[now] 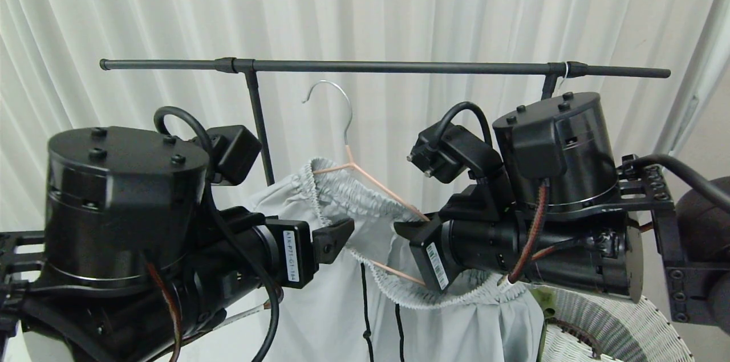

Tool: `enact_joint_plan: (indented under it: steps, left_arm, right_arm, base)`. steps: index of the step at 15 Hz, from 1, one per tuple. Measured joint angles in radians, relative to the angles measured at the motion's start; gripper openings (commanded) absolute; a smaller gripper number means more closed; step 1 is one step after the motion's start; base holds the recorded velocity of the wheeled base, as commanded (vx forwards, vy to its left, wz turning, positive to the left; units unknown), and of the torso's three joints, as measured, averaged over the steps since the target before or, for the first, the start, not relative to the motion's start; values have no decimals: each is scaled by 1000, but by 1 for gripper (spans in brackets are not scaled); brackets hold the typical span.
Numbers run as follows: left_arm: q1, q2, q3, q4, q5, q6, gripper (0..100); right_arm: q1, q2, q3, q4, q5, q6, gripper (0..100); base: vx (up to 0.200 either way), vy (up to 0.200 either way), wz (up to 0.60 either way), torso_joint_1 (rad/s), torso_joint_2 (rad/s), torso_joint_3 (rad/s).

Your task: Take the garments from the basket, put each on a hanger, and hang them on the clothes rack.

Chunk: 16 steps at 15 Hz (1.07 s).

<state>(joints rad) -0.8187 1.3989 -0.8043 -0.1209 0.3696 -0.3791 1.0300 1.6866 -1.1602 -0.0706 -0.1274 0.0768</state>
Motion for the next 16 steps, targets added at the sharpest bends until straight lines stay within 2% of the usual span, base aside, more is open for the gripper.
enact_joint_plan:
  steps: [4,5,7,9,12,16]
  left_arm:
    - [37,7,50,-1,28,0,100]
    - [39,5,63,-2,29,0,0]
    - [41,1,80,-1,48,0,0]
    - [41,-1,101,-6,109,31,0]
    - [40,-17,141,-10,177,196,0]
    - [43,-61,154,-11,179,216,0]
  right_arm:
    - [13,-2,2,0,0,-3,0]
    - [15,-3,3,0,0,-3,0]
    - [17,-3,4,0,-1,-3,0]
    - [11,-5,14,7,-51,-3,0]
    - [-8,-17,76,5,-86,-20,0]
    - [-65,-77,197,0,-89,-83,0]
  base:
    - [0,0,0,0,0,0]
    - [0,0,0,0,0,0]
    - [0,0,0,0,0,0]
    - [0,0,0,0,0,0]
    - [0,0,0,0,0,0]
    - [0,0,0,0,0,0]
